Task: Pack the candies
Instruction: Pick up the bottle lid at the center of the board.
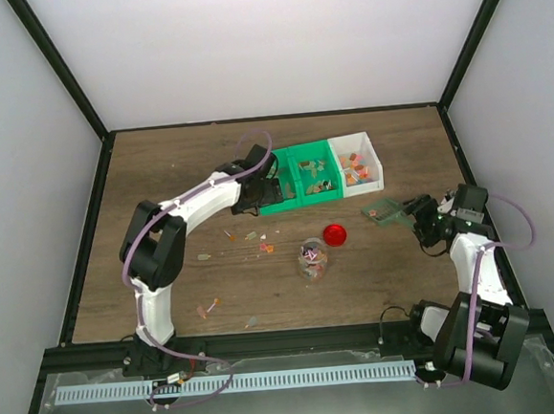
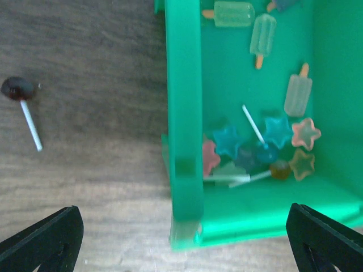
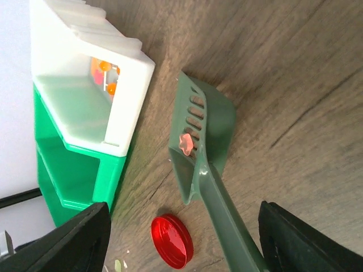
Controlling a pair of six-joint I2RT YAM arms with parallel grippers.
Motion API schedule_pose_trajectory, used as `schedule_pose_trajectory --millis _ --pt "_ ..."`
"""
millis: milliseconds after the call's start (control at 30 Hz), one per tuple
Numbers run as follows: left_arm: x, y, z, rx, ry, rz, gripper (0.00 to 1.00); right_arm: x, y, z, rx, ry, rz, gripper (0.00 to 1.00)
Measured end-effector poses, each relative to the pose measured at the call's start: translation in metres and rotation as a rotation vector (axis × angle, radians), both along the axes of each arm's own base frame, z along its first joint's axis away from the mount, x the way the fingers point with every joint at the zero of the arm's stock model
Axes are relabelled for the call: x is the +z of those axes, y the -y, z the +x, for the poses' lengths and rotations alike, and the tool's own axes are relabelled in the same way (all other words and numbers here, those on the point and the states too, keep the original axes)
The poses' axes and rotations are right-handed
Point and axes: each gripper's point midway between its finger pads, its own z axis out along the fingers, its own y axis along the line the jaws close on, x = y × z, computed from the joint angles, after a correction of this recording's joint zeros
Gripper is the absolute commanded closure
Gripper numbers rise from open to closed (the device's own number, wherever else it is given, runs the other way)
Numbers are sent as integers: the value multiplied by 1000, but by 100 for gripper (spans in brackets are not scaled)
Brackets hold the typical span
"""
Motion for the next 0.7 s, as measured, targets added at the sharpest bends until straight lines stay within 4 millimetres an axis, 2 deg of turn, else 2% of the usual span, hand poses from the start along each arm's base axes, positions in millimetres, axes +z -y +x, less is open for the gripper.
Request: schedule_pose_trajectory --millis 200,300,433,633,700 --pt "-12 -12 26 53 -8 22 1 -9 -2 -10 27 -62 -11 69" --pt "-14 -24 39 86 -8 32 2 -12 -6 -12 43 -77 -2 83" --pt "-12 -39 65 115 3 50 3 -10 -14 -12 77 -76 1 84" --pt "-20 -49 110 132 19 73 3 -2 -32 -13 150 -51 -10 78" --pt "-25 -49 123 131 23 80 3 2 -36 -14 169 -32 -10 69"
